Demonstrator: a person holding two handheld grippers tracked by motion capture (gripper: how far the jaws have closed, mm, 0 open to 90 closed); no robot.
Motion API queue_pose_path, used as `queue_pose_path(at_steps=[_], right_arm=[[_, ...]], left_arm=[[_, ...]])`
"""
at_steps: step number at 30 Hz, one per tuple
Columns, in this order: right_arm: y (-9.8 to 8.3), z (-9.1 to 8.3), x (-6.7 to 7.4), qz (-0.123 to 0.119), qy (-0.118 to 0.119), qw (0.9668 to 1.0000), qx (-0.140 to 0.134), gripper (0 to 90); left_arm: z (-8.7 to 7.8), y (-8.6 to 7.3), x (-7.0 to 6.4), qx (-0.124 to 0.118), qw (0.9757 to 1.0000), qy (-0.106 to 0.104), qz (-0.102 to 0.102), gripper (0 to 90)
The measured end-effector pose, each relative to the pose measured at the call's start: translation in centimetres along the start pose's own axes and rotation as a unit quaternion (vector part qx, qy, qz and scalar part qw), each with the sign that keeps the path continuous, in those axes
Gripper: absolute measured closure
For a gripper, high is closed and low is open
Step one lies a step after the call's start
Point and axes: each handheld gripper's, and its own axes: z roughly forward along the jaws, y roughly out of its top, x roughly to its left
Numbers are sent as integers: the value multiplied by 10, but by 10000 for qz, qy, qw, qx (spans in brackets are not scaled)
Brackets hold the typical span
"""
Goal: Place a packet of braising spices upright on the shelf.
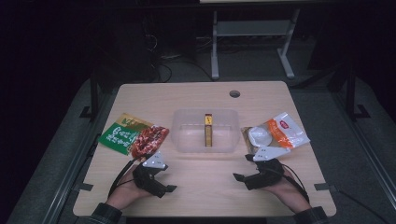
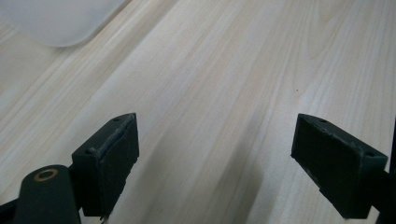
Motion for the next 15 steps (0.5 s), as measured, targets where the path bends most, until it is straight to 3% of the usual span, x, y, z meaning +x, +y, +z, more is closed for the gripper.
queue_pose_path(at_steps=[2,4,8,12,15], right_arm=[[-6,-2,1,101,21,9999,7,164],[-11,-4,3,210,78,9997,28,164],[-19,-6,7,238,72,9996,157,161],[-23,-6,8,236,43,9994,260,161],[-22,-5,7,264,42,9993,260,161]], left_arm=[[-3,0,3,66,10000,66,-3,148],[-6,-1,5,33,9998,136,-139,152],[-17,-2,14,-40,9988,417,-267,174],[-29,-3,27,-169,9960,754,-441,235],[-40,-4,40,-317,9918,1057,-645,324]])
